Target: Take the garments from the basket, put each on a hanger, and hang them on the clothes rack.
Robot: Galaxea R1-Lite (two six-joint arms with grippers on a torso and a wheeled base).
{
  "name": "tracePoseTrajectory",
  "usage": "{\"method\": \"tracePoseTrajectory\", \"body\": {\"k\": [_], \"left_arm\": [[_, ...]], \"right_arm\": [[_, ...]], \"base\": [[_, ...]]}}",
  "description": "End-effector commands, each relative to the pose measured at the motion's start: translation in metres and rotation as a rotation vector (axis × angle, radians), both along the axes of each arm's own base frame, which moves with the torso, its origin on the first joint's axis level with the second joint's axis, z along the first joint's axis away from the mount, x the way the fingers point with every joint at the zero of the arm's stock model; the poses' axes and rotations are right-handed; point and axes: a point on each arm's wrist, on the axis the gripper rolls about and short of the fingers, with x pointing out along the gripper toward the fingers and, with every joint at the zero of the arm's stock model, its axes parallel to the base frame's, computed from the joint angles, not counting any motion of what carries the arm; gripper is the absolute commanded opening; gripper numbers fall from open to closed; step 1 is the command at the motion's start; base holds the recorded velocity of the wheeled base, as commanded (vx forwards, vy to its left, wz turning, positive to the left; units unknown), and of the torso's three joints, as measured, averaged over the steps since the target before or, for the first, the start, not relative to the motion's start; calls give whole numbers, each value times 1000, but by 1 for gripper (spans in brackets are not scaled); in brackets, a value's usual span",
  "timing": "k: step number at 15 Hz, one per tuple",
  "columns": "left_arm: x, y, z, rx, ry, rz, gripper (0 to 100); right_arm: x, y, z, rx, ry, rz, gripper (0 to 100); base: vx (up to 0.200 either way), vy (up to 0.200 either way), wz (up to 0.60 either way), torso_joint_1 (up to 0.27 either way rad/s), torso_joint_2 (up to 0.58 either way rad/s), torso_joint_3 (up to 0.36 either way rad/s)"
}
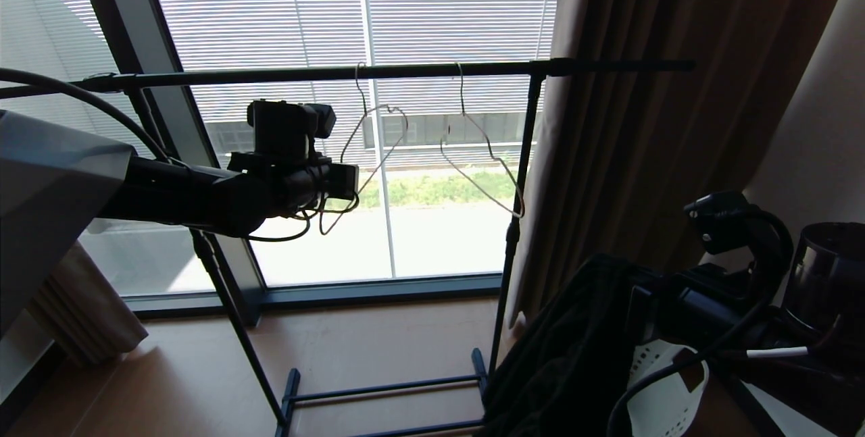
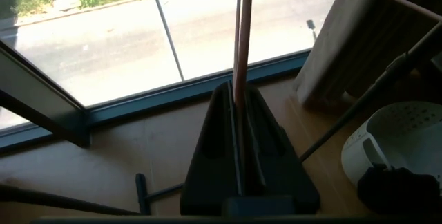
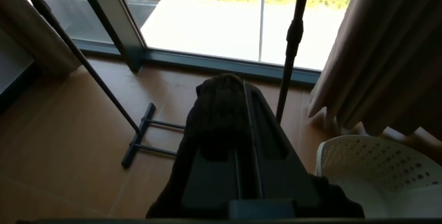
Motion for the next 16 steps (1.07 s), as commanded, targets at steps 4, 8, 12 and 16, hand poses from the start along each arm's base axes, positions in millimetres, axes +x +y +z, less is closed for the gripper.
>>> {"method": "tracePoseTrajectory", "body": {"k": [4,8,12,16], "left_arm": [[-13,1,22,-14,-44,-4,0],[-47,0,37,-15,-50,-34,0],[-106,13,52,-9,-48,-62,0],[-177,34,53,-9,-48,-87,0]], "right_arm": [[0,1,-2,-5,6,1,0],[0,1,-2,-5,6,1,0],[-1,1,-3,-8,8,6,0],[-4,2,-4,-13,12,15,0]], "base": [[0,0,0,0,0,0],[0,0,0,0,0,0],[0,0,0,0,0,0],[0,0,0,0,0,0]]}}
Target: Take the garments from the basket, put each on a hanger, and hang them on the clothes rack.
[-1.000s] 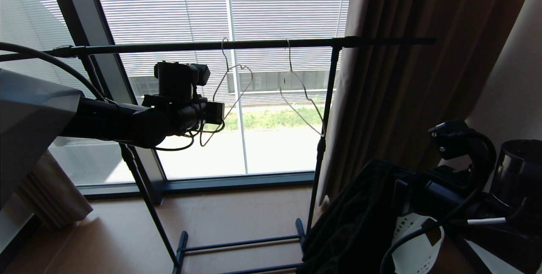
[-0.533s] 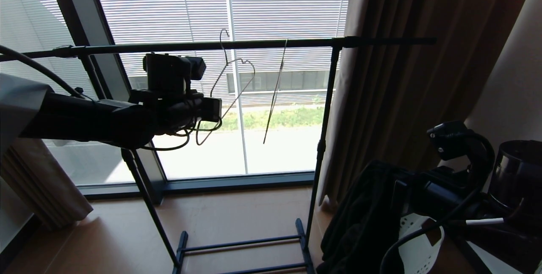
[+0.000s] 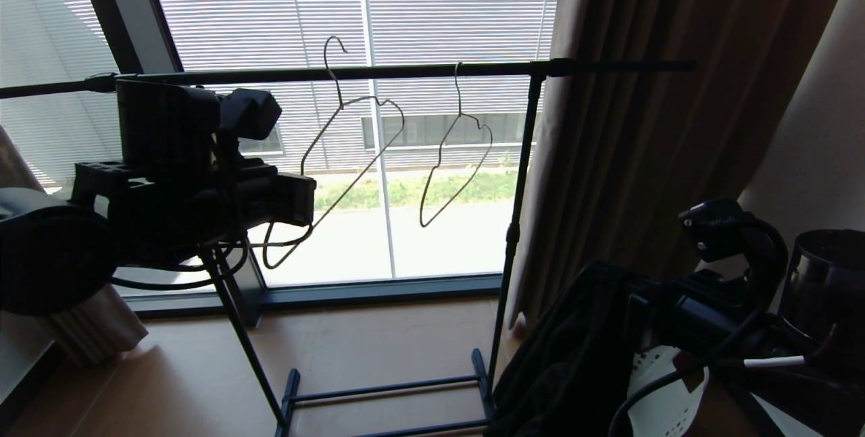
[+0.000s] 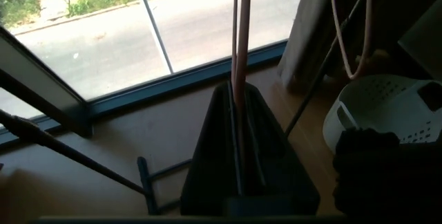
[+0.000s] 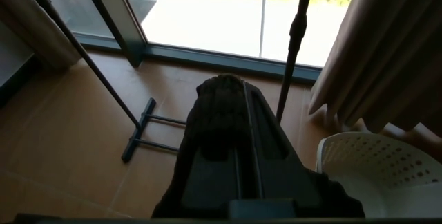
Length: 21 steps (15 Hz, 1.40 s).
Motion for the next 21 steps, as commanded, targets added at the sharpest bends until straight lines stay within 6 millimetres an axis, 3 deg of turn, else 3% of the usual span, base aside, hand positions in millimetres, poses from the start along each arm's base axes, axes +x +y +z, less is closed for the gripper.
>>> {"method": "tracePoseTrajectory", "body": {"k": [1,6,9,10,11,15,21], "left_arm": [[-65,18,8,-17,-38,-31,0],[-134,43,-28,1,18,-72,0],[-167,56,-44,-24,22,-141,0],[-167,56,-44,-24,22,-141,0],[-184,63,-52,-32,9,-170,0],[-207,70,-77,6,21,-332,0],[-211,66,-85,20,43,-487,0]], "right_arm": [[-1,0,-1,-4,2,3,0],[-8,4,-8,-35,20,36,0],[-5,8,-11,-83,14,47,0],[-5,8,-11,-83,14,47,0],[-1,10,-13,-140,1,39,0],[17,10,-15,-259,-31,-45,0],[41,7,-9,-373,-81,-137,0]], "base": [[0,0,0,0,0,0],[0,0,0,0,0,0],[0,0,0,0,0,0],[0,0,0,0,0,0],[0,0,0,0,0,0],[0,0,0,0,0,0],[0,0,0,0,0,0]]}}
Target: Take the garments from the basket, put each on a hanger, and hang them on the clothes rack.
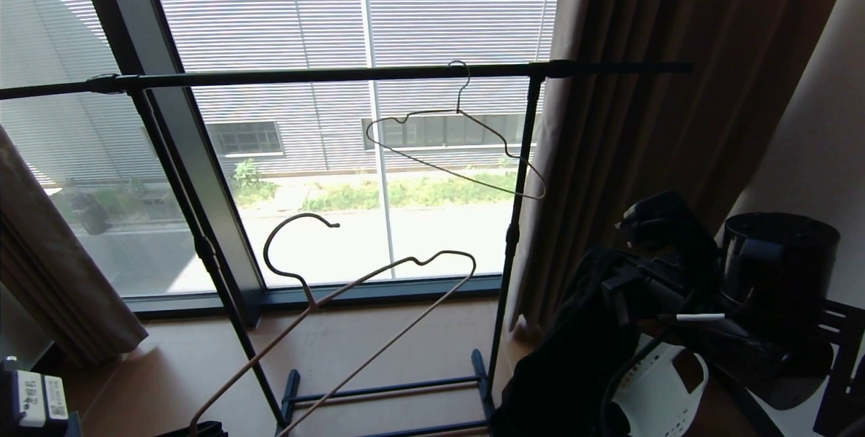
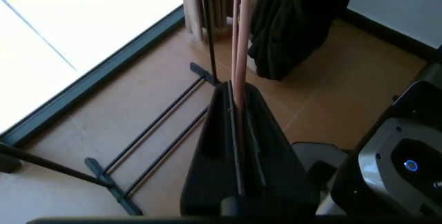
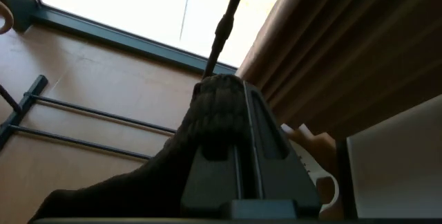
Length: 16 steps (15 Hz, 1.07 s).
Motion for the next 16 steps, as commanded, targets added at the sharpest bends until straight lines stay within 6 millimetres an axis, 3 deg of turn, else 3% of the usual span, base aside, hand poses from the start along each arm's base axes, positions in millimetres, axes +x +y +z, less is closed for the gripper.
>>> {"method": "tracePoseTrajectory", "body": {"k": [1,10,12,16], "left_arm": [[-1,-2,-1,2,5,-22,0],[5,-17,-5,3,94,-193,0],[16,-25,0,-1,125,-201,0],[34,-36,0,8,152,-198,0]], "right_arm": [[11,4,2,0,-13,-25,0],[32,15,19,-42,-92,-116,0],[42,22,18,-43,-98,-129,0],[38,34,25,-30,-119,-102,0]], "base": [[0,0,0,0,0,0],[0,0,0,0,0,0],[0,0,0,0,0,0],[0,0,0,0,0,0]]}}
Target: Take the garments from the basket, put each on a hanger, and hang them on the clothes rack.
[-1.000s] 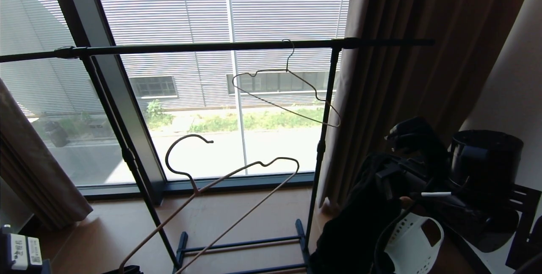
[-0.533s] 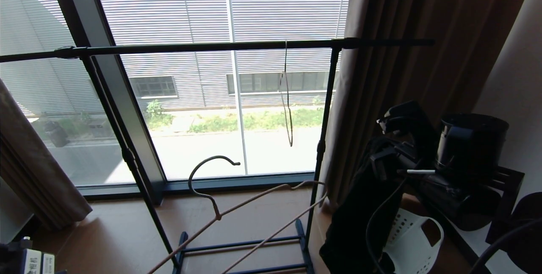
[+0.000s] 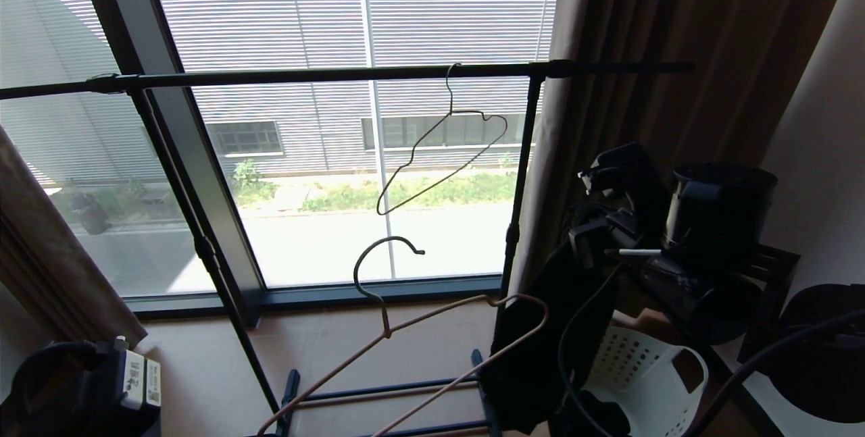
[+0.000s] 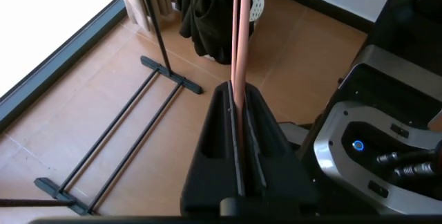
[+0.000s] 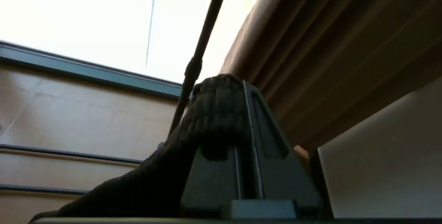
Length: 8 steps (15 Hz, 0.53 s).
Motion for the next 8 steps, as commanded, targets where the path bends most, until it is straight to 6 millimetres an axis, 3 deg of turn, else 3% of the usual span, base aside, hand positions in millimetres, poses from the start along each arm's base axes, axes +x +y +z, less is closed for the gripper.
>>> {"method": "tracePoseTrajectory", "body": {"k": [1,8], "left_arm": [[19,-12,-6,19,37,2,0],[53,-39,-15,16,26,-17,0]], "right_arm": [[-3,9,2,2,-10,11,0],[-18,31,5,-9,-31,11,0]], "base": [[0,0,0,0,0,0],[0,0,0,0,0,0]]}}
